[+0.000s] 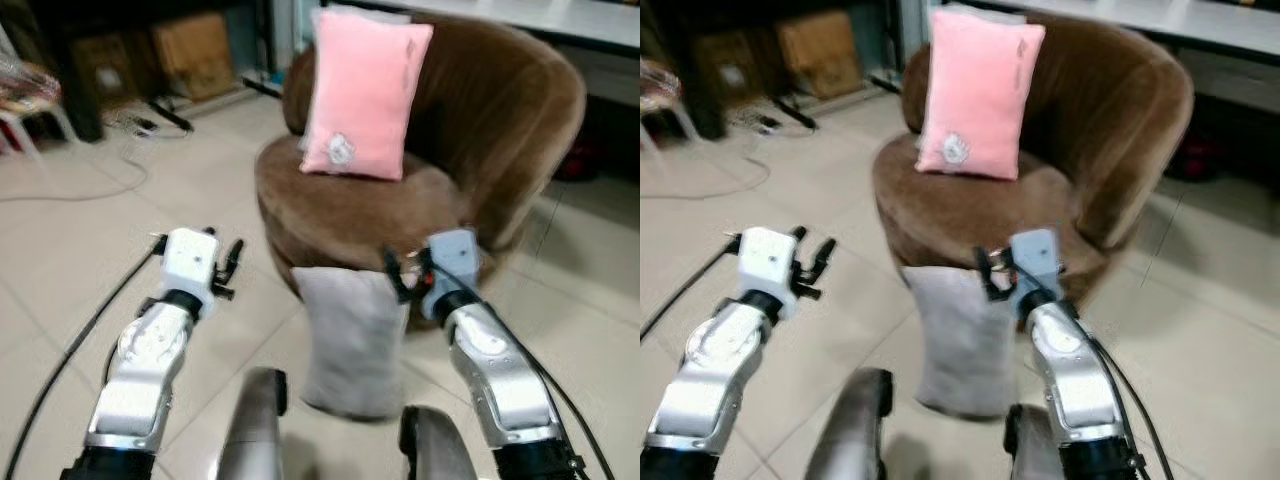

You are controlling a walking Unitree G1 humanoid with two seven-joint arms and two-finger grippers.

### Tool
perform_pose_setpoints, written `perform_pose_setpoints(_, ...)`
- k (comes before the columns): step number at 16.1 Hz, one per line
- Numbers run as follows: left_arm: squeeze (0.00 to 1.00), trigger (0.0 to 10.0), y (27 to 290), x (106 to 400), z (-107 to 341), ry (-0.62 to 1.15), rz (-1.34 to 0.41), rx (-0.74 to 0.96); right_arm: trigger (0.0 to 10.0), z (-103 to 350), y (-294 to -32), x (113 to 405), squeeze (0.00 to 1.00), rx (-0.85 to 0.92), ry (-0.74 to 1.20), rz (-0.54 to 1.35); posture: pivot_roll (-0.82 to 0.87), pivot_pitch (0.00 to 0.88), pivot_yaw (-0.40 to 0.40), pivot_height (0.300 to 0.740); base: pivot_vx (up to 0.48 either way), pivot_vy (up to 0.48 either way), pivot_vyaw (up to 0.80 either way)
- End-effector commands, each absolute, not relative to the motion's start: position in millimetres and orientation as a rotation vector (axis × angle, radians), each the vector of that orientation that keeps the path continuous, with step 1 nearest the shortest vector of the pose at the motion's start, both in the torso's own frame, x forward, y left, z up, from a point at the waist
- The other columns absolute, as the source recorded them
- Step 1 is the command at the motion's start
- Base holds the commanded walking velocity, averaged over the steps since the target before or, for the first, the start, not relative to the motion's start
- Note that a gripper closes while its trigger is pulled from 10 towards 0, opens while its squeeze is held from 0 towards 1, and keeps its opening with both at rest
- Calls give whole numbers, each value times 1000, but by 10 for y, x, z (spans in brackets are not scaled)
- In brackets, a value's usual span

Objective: Move the pillow to the sofa from floor

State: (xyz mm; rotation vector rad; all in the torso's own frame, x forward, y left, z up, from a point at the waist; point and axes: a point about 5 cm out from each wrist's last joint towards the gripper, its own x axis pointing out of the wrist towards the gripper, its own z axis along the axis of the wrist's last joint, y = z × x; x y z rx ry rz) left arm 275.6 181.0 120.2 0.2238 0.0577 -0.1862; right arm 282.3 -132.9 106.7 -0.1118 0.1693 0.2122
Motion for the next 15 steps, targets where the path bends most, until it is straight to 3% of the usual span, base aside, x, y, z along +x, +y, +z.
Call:
perform_pose_setpoints(1, 0, 10000, 1762, 2802, 1293, 20, -195, 224, 10000, 1138, -1385, 2853, 0, -125, 144, 195, 36, 0, 2, 585, 322, 0, 0)
perform_pose_setpoints(15, 0, 10000, 1794, 2772, 1292, 3, -184, 213, 10000, 1105, -1403, 2877, 0, -158, 148, 196, 39, 0, -6, 585, 335, 0, 0)
